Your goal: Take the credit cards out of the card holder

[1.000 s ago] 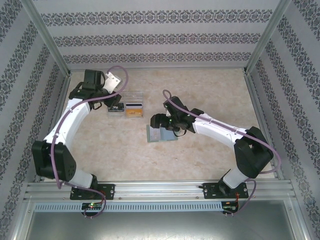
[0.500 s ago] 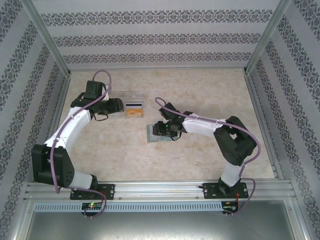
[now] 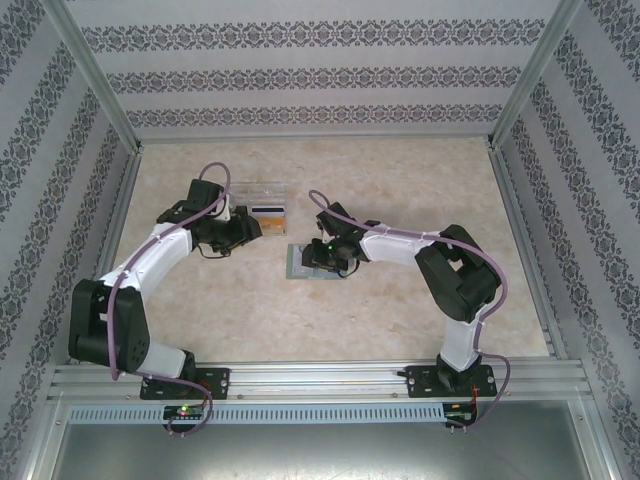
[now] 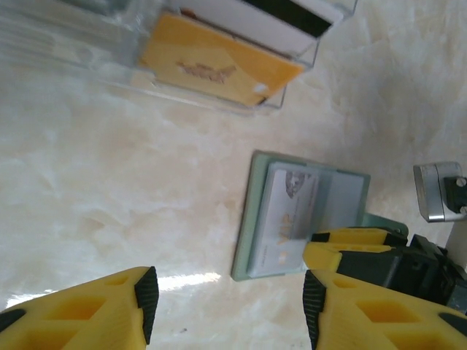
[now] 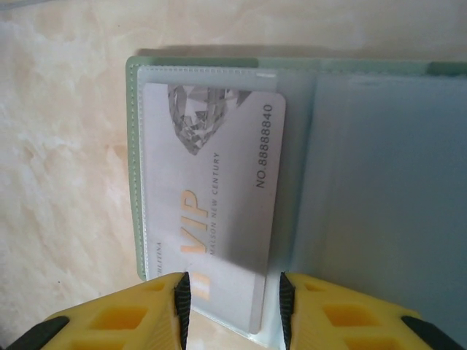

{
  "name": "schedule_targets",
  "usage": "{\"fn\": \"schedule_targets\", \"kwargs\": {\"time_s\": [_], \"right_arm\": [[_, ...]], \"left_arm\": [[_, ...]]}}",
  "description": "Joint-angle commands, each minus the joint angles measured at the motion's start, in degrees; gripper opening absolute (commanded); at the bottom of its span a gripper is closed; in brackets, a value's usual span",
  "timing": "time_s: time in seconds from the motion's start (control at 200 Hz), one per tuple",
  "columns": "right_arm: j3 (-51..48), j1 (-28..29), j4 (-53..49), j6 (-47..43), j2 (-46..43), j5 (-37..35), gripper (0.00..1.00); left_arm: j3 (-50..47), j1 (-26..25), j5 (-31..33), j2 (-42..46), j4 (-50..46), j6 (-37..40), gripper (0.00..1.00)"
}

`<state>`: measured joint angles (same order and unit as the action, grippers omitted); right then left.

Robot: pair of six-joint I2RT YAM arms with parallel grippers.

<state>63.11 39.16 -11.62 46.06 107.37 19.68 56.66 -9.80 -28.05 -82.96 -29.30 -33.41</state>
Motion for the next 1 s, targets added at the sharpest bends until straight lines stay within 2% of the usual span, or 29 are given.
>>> {"fn": "schedule_targets", "kwargs": {"time_s": [0.0,0.185,0.38,0.565,0.859,0.994], "right_arm": [[-2.55,0.79,3.27,3.41,-1.6,1.94,0.39],[-4.91,-0.41,5.39,4.42,-4.83,0.47,0.39],[-5.49,-2.08,7.86,5.04,-4.6,0.7,0.37],[-4.77,-2.74,10.47,5.87,-2.2,1.81,0.31],[-3.28,-4.13,10.79,5.85,0.33,2.18,0.25],[-2.82,-4.2,11.04,6.11,1.47,3.34,0.19]], "left_arm": [[-1.76,-2.72,-2.18,-2.16,2.58,-3.16,0.56],[-1.2,-9.27,-0.64,-6.28,4.7,-4.99,0.54],[0.4,-13.04,1.45,-10.13,7.4,-7.21,0.5],[5.01,-14.12,0.09,-15.88,5.97,-5.94,0.35],[9.23,-14.26,1.69,-21.19,5.11,-6.11,0.22],[9.58,-14.31,1.13,-23.01,5.39,-6.84,0.14]]}}
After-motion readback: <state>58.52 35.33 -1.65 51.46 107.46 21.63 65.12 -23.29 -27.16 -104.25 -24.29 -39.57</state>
